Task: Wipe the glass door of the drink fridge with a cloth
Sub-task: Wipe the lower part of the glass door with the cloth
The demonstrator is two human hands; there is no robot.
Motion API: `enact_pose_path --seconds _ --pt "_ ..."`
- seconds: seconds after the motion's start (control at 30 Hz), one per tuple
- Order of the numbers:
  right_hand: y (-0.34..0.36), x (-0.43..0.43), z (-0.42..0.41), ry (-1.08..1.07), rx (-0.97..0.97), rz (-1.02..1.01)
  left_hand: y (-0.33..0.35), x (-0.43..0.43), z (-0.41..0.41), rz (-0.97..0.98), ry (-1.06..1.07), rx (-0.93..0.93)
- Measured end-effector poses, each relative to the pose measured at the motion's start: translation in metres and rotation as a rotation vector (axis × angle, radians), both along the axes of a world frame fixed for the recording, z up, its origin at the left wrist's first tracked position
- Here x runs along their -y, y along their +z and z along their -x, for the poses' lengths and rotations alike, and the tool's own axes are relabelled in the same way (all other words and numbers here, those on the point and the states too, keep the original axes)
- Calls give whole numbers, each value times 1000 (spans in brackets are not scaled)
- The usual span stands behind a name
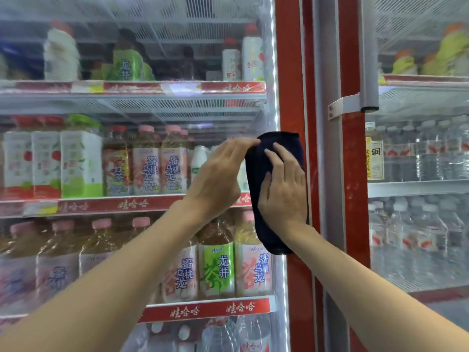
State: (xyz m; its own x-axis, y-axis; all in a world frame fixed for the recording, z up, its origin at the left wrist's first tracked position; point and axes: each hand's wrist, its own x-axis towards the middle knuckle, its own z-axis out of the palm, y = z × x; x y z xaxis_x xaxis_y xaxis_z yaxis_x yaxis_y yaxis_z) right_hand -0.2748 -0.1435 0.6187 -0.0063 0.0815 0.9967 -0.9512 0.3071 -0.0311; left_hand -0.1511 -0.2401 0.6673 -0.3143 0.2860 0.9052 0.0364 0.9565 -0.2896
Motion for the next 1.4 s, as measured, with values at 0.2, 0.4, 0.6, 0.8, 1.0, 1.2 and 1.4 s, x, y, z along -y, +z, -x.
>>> enact_pose_path --seconds 0.2,0.4,0.6,0.8,1.0,1.2,1.4 --pt "18 -8 18 -323 -150 -231 -64 86 -37 -46 233 -268" --pt "-12 9 5 -376 -110 -232 -72 104 -34 -32 261 -253" --pt "-82 13 -13 -350 -478 -675 -72 106 -52 -102 76 -249" --pt "23 17 -11 -436 -478 -660 -83 155 -89 -29 228 -211" --pt "-9 56 -35 -399 -269 -460 -89 163 -83 2 231 -229" --pt "-98 69 -61 -364 -503 -743 -87 160 -92 -69 106 -197" --pt "-1 67 -53 -383 -556 -757 -91 188 -121 -67 254 -216"
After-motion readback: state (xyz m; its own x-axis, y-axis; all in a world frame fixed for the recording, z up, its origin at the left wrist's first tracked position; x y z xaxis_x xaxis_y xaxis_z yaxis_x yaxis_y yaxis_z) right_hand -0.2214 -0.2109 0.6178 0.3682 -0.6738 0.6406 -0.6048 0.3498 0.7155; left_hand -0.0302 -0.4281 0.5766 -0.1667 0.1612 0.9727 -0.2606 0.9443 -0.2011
